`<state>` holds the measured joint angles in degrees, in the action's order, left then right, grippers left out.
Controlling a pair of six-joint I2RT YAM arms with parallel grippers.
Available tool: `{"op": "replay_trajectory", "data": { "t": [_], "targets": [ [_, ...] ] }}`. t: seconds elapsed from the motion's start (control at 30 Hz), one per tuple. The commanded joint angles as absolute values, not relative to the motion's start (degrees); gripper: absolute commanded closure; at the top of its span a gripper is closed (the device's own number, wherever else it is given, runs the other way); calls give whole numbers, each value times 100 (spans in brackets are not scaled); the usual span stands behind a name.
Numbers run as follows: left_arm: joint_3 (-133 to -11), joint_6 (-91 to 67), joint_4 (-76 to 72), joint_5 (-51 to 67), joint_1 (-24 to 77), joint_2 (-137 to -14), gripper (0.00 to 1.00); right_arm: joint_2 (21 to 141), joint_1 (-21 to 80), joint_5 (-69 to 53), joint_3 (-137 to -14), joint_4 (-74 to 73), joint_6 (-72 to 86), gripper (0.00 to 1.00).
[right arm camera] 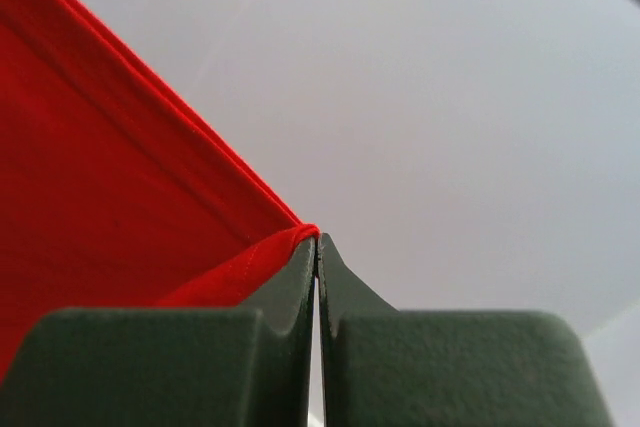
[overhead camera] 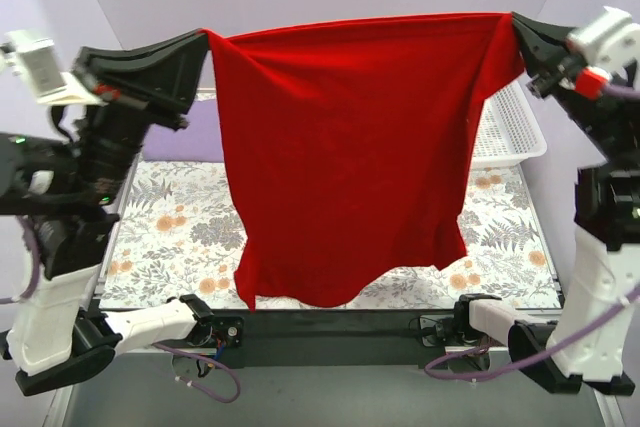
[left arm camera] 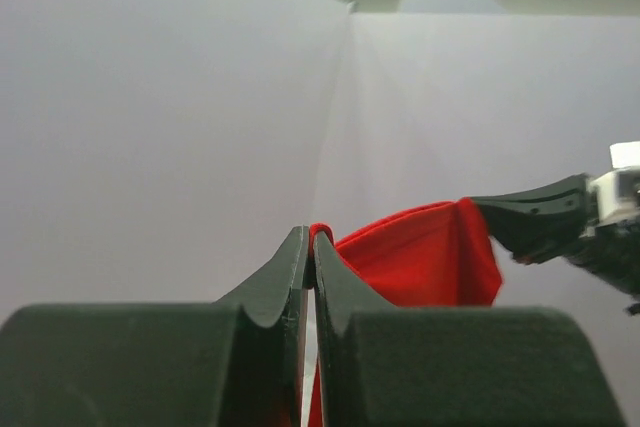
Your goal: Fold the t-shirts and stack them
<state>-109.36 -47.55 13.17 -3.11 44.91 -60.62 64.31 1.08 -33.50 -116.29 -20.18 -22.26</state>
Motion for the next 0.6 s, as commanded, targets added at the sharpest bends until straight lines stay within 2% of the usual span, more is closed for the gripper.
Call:
{"op": "replay_trajectory", "data": {
  "t": [0.0,0.13,0.2,0.23,0.27,0.37,0.53,0.57],
  "targets": [
    [-10461,-3975,1118,-1721,4491,-6354,100,7161,53,-3550,-11740,-1925,-1969,99],
    [-10711,-3533,169,-2110,4491,-6924,100,8005,53,-3297,-12610,-1627,-1671,99],
    [-11457,-3481,35,-1987,4491,-7702,100,8375,53,-2989,-12910,-1233,-1582,99],
    [-12531,-3437,96,-1899,4500,-8021,100,8454,53,-2875,-13163,-1091,-1556,99],
    [-13081,-3419,288,-1838,4491,-8320,100,8542,53,-2639,-13236,-925,-1556,99],
    [-14245,-3366,64,-1495,4491,-9052,100,8438,53,-2339,-13333,-467,-1713,99],
    [-13107,-3550,-361,-1021,4491,-8055,100,7702,61,-2469,-12878,-334,-2117,99],
    [-12435,-3638,-256,-941,4491,-7833,100,7517,62,-2644,-12432,-317,-2240,99]
  ]
}}
